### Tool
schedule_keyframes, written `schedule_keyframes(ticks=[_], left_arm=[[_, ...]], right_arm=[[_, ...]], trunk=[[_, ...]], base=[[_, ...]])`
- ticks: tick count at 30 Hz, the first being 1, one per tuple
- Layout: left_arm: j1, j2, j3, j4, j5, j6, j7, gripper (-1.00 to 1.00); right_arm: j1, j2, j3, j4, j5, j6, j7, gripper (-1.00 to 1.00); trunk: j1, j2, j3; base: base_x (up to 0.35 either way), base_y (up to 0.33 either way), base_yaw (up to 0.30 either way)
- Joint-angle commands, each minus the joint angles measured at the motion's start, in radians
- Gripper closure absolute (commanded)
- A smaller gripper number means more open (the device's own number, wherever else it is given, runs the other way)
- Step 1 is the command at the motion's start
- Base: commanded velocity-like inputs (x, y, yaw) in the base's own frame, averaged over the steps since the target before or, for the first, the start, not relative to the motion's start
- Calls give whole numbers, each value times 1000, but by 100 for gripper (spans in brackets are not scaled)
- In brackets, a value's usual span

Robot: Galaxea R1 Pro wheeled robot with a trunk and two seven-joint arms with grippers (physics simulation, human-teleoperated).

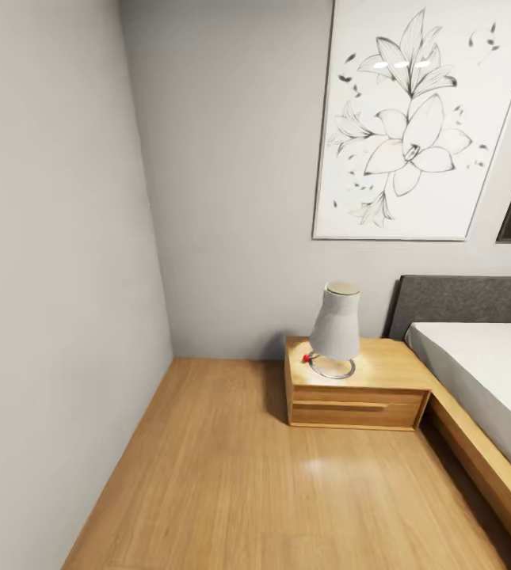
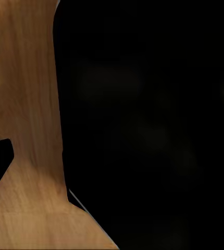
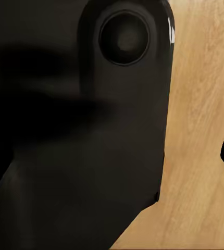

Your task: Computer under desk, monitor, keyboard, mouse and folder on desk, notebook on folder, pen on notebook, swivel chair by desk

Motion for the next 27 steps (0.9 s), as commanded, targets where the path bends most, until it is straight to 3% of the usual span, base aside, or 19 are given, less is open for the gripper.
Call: schedule_keyframes(ticks=[1,6,10,19,23,26,27], left_arm=[[0,0,0,0,0,0,0,-100],[-3,-28,0,-20,-1,-5,-6,-100],[-3,-50,-3,-23,-3,-5,-5,-100],[-3,-52,-5,-24,-3,-5,-6,-100],[-3,-52,-3,-25,-3,-5,-6,-100],[-3,-51,-1,-27,-1,-5,-5,-100],[-3,-51,-1,-36,0,-6,-5,-100]], right_arm=[[0,0,0,0,0,0,0,-100],[-2,28,2,-5,-14,-9,-5,-100],[-2,32,1,-21,-16,-26,-6,-100],[-2,34,3,-29,-16,-70,-5,-100],[-2,34,3,-36,-16,-75,-5,-100],[-2,34,2,-53,-18,-129,-5,-100],[-2,35,2,-63,-18,-189,-5,-100]], trunk=[[0,0,0],[-19,35,15],[-34,63,28],[-69,126,56],[-84,154,66],[-96,175,73],[-100,182,75]], base=[[0,0,0],[0,0,0],[0,0,0],[0,0,-2],[0,0,-212],[0,0,-235],[0,0,-239]])
